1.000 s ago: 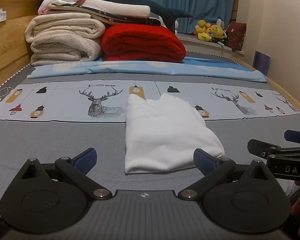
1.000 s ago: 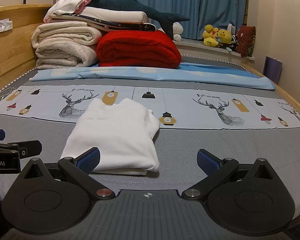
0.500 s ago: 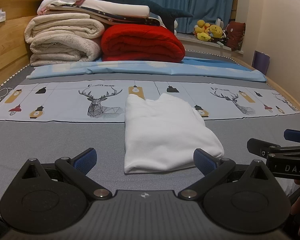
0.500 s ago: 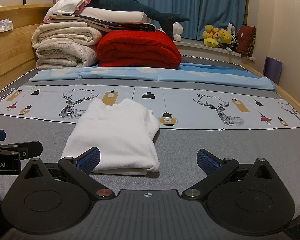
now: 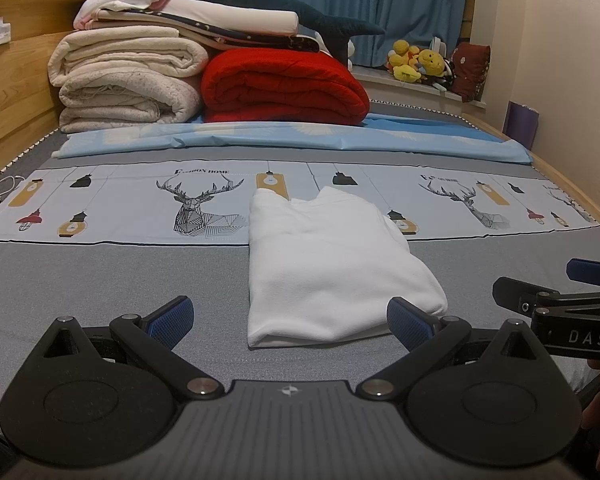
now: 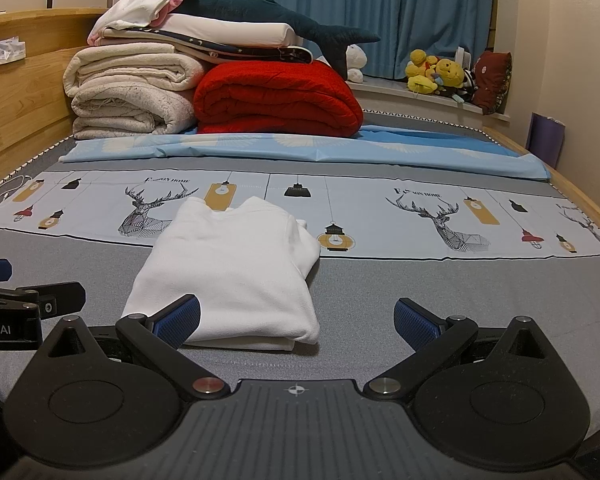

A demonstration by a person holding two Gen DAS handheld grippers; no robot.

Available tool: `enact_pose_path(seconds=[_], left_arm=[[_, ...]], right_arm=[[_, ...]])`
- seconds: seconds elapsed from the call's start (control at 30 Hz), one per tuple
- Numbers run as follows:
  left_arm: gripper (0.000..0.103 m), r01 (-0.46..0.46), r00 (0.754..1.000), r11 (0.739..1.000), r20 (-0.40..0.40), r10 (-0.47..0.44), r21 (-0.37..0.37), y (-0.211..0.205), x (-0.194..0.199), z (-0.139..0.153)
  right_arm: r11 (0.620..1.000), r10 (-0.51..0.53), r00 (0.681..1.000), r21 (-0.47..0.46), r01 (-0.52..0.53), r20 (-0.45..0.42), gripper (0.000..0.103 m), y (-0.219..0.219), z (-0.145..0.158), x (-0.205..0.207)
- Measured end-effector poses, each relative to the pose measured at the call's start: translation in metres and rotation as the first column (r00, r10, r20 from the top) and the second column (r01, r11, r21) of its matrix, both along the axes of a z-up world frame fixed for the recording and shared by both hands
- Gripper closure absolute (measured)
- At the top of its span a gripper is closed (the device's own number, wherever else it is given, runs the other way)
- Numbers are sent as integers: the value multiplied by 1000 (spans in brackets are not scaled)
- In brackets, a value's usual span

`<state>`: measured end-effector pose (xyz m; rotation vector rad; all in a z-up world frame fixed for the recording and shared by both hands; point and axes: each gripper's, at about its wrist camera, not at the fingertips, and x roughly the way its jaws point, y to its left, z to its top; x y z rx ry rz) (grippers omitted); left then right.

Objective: Fold small clothes

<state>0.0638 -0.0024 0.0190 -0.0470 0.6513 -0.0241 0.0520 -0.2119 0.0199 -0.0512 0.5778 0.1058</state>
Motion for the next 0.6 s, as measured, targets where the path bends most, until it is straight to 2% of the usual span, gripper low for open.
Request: enact_pose_path(seconds=[0.6], left_arm=[[0, 9, 1000, 1000, -3, -9, 0, -2, -1, -1]], right_arm=[[1000, 1, 1000, -1, -1, -1, 1, 1, 0, 0]])
